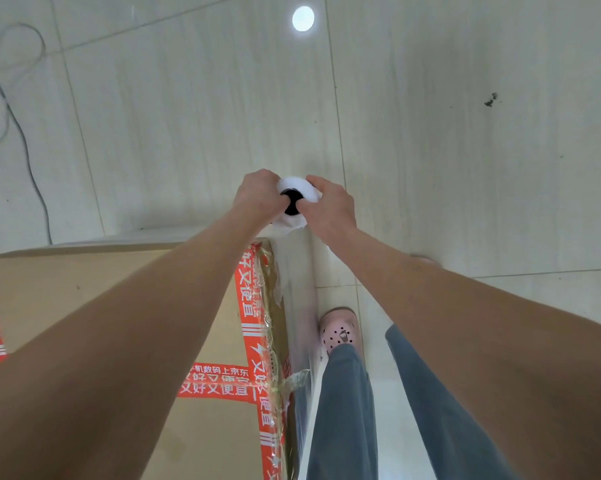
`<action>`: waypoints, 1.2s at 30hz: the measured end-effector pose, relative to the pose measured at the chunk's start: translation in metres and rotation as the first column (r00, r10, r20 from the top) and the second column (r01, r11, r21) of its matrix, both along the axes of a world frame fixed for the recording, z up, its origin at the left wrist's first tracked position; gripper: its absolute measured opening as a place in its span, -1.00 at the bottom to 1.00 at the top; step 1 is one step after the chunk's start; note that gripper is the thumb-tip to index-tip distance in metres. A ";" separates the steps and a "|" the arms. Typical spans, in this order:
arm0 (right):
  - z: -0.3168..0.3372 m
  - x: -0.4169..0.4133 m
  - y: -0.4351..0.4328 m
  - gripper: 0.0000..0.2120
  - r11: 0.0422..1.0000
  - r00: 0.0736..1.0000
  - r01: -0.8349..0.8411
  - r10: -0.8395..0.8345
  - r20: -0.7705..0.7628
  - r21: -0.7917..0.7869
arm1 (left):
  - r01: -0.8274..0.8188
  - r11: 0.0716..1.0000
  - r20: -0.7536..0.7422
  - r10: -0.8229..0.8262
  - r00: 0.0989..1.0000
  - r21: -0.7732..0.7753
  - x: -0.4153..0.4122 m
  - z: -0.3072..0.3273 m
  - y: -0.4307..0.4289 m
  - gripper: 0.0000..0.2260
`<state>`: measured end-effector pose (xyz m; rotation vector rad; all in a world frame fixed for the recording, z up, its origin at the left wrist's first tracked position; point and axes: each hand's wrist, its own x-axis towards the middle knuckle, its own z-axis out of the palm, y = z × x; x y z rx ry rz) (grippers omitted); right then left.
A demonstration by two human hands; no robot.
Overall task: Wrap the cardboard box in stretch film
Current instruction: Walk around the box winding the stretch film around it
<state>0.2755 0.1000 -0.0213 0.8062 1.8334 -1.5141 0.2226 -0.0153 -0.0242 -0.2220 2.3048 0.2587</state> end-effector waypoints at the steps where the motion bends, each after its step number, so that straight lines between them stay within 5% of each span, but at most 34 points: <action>1: -0.001 0.000 -0.002 -0.51 1.000 1.000 0.003 -0.003 0.006 0.000 | 0.000 1.000 0.000 0.000 1.000 -0.007 0.000 0.002 -0.002 -0.86; 8: -0.003 0.011 -0.012 -0.59 0.996 0.991 0.071 -0.077 0.110 0.052 | 0.057 0.996 -0.006 -0.058 0.998 -0.062 0.006 0.012 0.002 -0.80; 21: 0.008 -0.005 -0.007 -0.70 0.982 0.978 -0.148 0.128 0.164 0.115 | -0.029 0.997 0.016 0.030 0.999 -0.077 0.008 0.009 0.009 -0.83; 30: 0.012 -0.016 -0.003 -0.77 0.932 0.955 -0.272 0.233 0.182 0.238 | 0.188 0.978 -0.069 -0.195 0.978 -0.096 0.008 0.015 0.005 -0.77; 36: 0.015 -0.037 -0.016 -0.71 0.905 0.946 -0.325 0.315 0.080 0.273 | -0.196 0.979 -0.035 0.195 0.980 -0.049 0.003 0.019 -0.011 -0.79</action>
